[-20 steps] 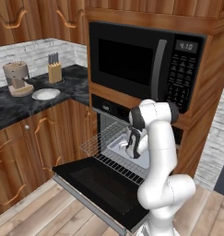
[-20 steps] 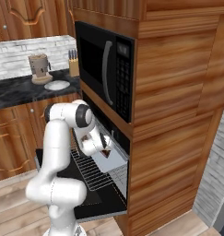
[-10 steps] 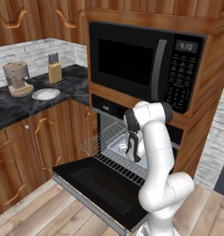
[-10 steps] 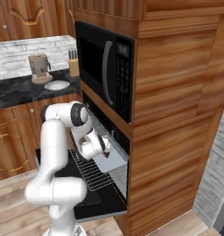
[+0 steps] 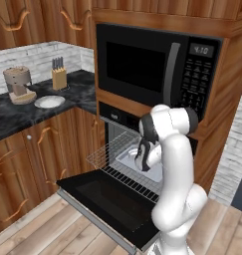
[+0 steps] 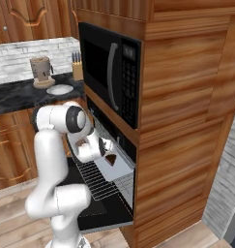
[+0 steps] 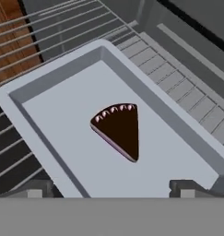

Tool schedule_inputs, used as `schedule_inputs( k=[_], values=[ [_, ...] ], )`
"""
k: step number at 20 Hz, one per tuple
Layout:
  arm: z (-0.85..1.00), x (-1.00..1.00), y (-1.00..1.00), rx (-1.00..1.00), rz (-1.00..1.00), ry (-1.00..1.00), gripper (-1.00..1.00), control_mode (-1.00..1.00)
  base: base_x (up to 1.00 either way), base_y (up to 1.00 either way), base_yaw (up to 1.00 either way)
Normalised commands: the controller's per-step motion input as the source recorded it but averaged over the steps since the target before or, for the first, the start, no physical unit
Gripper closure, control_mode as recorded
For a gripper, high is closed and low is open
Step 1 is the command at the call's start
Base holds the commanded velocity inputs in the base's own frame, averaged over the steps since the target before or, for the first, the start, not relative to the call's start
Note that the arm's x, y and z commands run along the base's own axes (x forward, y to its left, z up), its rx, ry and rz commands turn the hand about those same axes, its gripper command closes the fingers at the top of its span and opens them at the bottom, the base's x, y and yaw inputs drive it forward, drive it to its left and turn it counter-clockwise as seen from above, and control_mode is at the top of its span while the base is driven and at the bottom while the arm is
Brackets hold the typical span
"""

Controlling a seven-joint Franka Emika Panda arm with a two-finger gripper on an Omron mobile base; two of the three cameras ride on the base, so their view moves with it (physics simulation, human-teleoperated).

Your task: Take the baked cake out of the oven and place it on the plate for cooling. Then close the oven door.

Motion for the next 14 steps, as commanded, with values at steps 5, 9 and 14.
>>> schedule_inputs(
  k=[5,9,14],
  values=[
    [0.32,-0.02,0.07,-0.11,0.02,0.00,-1.00,-1.00,0.00,0.00,0.00],
    [-0.01,-0.04,0.21,-0.24,0.00,0.00,-1.00,-1.00,0.00,0.00,0.00],
    [-0.18,-0.01,0.30,-0.07,-0.06,0.08,-1.00,-1.00,0.00,0.00,0.00]
  ],
)
